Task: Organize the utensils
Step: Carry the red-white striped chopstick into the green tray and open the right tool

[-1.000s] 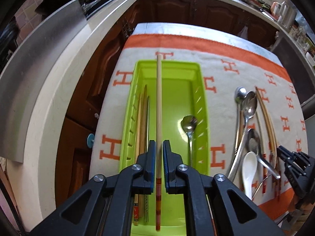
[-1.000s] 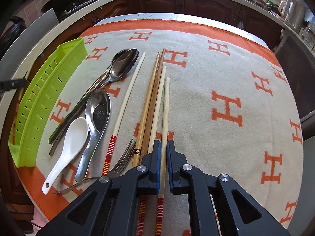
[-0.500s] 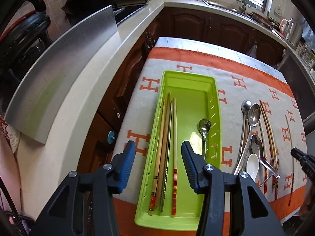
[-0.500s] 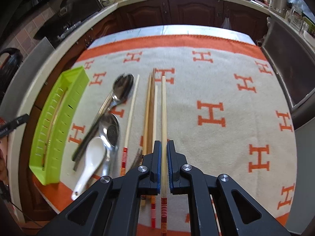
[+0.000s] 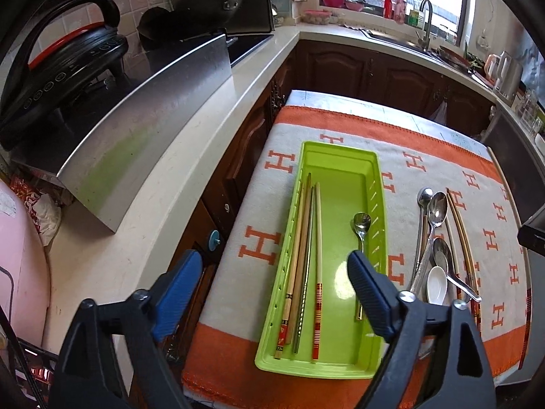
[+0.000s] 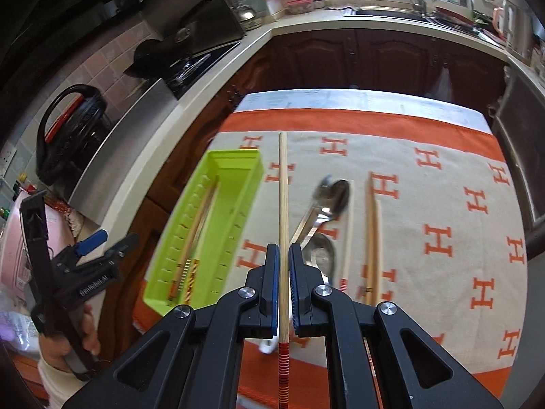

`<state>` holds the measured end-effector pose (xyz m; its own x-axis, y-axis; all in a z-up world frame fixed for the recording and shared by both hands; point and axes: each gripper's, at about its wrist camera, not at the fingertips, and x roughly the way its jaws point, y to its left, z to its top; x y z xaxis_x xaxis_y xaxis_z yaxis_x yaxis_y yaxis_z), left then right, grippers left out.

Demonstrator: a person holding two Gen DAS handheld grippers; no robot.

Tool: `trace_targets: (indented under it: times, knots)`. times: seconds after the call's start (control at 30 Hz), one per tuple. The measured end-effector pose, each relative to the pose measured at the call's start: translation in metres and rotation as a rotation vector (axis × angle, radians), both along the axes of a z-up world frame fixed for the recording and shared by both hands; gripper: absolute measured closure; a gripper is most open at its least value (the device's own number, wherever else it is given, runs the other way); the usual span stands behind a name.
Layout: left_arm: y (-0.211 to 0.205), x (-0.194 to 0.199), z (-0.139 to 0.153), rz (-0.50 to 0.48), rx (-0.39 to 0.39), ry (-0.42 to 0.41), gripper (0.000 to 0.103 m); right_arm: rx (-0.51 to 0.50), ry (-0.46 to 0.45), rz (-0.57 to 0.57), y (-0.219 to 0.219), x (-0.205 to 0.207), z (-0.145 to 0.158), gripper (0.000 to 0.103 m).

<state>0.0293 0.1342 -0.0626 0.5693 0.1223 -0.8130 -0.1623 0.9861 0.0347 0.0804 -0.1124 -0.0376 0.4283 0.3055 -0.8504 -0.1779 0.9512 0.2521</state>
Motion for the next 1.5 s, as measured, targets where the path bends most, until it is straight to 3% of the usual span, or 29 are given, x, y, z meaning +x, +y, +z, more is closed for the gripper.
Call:
trace_targets:
  times: [0.1,0.27,0.53,1.07,1.5]
  knots:
    - [0.002,-0.002,0.002,0.004,0.014,-0.030,0.005,0.001,0.015,0.025,0.033,0.008,0.006,0.098]
    - [0.005,0.002,-0.001,0.024,0.043,-0.051,0.005,0.005,0.053,0.047,0.086,0.030,0.006,0.098]
    - [0.022,0.007,-0.014,0.082,0.092,-0.049,0.005,0.009,0.111,0.016,0.132,0.065,-0.020,0.098]
    - [0.051,0.007,-0.033,0.131,0.059,-0.013,0.005,0.048,0.265,-0.064,0.145,0.107,-0.093,0.096]
    - [0.053,0.006,-0.039,0.132,0.052,0.002,0.005,-0.044,0.237,-0.024,0.145,0.083,-0.101,0.094]
